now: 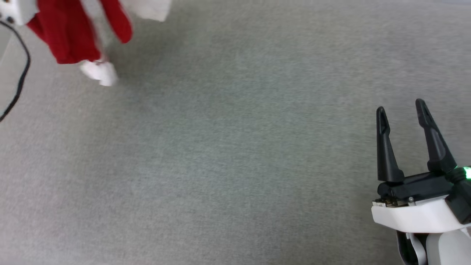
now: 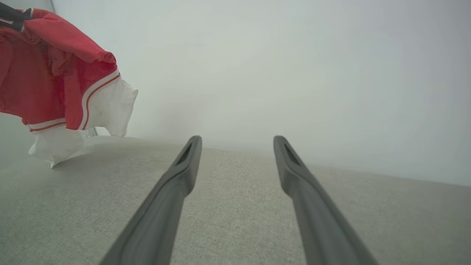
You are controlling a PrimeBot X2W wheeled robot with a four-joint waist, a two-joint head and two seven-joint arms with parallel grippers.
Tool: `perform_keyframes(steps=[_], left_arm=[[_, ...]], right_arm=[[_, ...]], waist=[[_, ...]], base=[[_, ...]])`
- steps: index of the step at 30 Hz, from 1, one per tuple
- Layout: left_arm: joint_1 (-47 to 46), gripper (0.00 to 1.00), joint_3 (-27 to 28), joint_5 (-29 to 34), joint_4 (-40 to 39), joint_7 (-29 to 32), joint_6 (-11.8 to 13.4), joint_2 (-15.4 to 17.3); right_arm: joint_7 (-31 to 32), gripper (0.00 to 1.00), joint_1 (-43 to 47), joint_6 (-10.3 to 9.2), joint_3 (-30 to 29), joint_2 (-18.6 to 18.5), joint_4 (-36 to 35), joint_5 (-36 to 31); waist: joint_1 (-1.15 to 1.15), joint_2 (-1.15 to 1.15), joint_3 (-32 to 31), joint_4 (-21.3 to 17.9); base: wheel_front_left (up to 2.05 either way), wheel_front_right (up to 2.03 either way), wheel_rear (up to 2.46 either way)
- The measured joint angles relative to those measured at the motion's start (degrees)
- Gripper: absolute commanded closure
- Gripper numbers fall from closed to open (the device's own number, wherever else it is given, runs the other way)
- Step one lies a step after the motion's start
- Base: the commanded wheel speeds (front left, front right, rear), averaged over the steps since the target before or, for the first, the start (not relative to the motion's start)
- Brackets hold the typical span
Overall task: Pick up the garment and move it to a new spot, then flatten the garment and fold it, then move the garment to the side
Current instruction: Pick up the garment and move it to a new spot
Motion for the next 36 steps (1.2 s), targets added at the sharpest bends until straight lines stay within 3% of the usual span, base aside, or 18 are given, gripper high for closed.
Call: perform_keyframes(steps=[17,24,25,36], left_arm=[[-4.27,1.00,-9.38,0.80,-9.34,2.11,0.00,-6.71],[-3.65,1.00,-13.34,-0.19,-11.79,0.53,0.00,-10.10],[-1.36,1.00,-15.96,-0.71,-11.93,-0.43,0.00,-11.66],[9.95,1.00,-28.00,-3.32,-8.76,-7.69,0.00,-15.51]], right_arm=[[0.00,0.00,2.36,0.00,-0.13,-0.01,2.33,4.36],[0.00,0.00,2.62,0.00,-0.20,-0.01,2.74,5.05],[0.00,0.00,2.65,0.00,-0.30,-0.01,2.96,5.17],[0.00,0.00,2.26,0.00,-0.73,-0.01,3.69,5.27]], waist=[[0.00,0.00,-6.75,-12.68],[0.00,0.00,-7.42,-16.61],[0.00,0.00,-7.17,-17.31],[0.00,0.00,-5.02,-18.27]], base=[[0.00,0.00,0.00],[0.00,0.00,0.00],[0.00,0.00,0.00],[0.00,0.00,0.00]])
